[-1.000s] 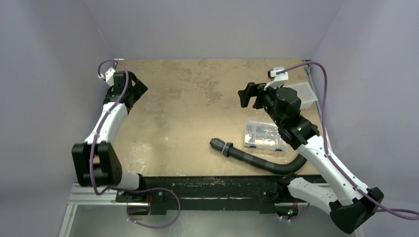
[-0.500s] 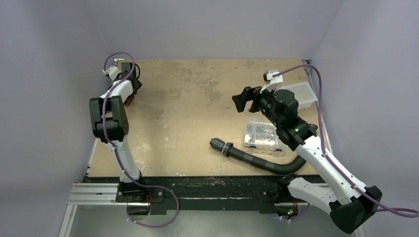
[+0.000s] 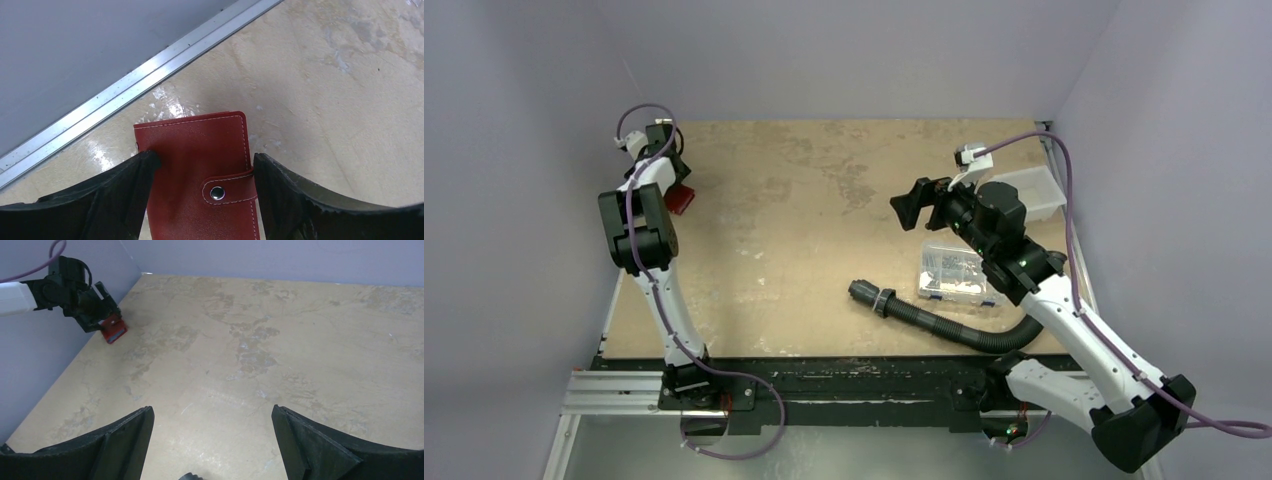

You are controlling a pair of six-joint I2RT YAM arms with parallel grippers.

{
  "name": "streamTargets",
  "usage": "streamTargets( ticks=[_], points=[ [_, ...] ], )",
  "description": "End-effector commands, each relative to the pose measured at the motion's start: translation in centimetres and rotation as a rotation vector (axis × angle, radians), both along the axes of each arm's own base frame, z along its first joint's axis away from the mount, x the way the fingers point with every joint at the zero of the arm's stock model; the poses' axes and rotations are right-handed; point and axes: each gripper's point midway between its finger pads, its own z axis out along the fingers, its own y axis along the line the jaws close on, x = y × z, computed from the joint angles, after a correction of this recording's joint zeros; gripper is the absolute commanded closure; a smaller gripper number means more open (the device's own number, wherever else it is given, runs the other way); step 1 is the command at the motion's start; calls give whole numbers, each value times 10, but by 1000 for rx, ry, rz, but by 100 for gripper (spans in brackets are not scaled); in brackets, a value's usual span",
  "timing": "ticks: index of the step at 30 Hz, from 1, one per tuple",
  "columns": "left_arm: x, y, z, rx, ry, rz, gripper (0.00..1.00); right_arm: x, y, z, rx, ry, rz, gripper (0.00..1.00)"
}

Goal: Put the credit cards into the card holder
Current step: Move the card holder to the center of the board, then open the card holder at the center of the board.

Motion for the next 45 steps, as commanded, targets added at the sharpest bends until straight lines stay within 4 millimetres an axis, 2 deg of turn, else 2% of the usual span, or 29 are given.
streamTargets(
  ticks=[1,3,7,9,11,15,17,18,21,23,26,27,29,31,33,36,37,40,41,43,45],
  points=[
    [-5,-50,-32,-197,78,-165,29,1,12,6,44,-24,47,1],
    [-17,-76,-40,-245,117,-226,30,3,12,-1,32,-6,44,1],
    [-40,-124,-44,-346,75,-306,35,2,17,-19,5,44,73,1],
    [-53,-145,-46,-402,84,-330,41,3,19,-26,-5,74,79,1],
    [-66,-181,-46,-442,95,-397,45,3,21,-31,-10,99,80,1],
    [-92,-268,-38,-484,89,-574,47,8,25,-48,17,153,60,1],
    [-107,-305,-37,-537,83,-644,48,12,28,-59,16,189,55,1],
    [-113,-322,-36,-566,78,-679,48,14,30,-66,11,207,57,1],
    [-121,-353,-26,-598,79,-775,45,19,43,-79,52,261,82,1],
    [-118,-361,-8,-606,53,-836,42,24,48,-90,48,284,85,1],
    [-108,-363,31,-553,-13,-934,33,35,57,-109,30,331,88,1],
    [-105,-365,51,-539,-62,-974,28,38,62,-116,30,359,91,1],
    [-106,-369,74,-511,-126,-1059,9,45,72,-126,39,389,92,1],
    [-109,-369,87,-478,-165,-1111,1,52,82,-133,38,402,87,3],
    [-111,-362,93,-423,-170,-1130,0,59,93,-141,23,415,80,8],
    [-111,-337,98,-342,-145,-1040,0,70,117,-148,1,438,91,20],
    [-112,-330,97,-369,-155,-1003,0,74,126,-152,-4,447,102,22],
    [-120,-330,100,-689,-326,-995,0,79,153,-159,-9,467,141,30],
    [-126,-323,89,-740,-337,-963,0,81,160,-162,-3,479,153,35],
    [-130,-313,75,-730,-295,-938,0,85,172,-167,8,489,177,40],
    [-136,-311,65,-733,-236,-938,1,90,183,-173,9,497,203,41]
  ],
)
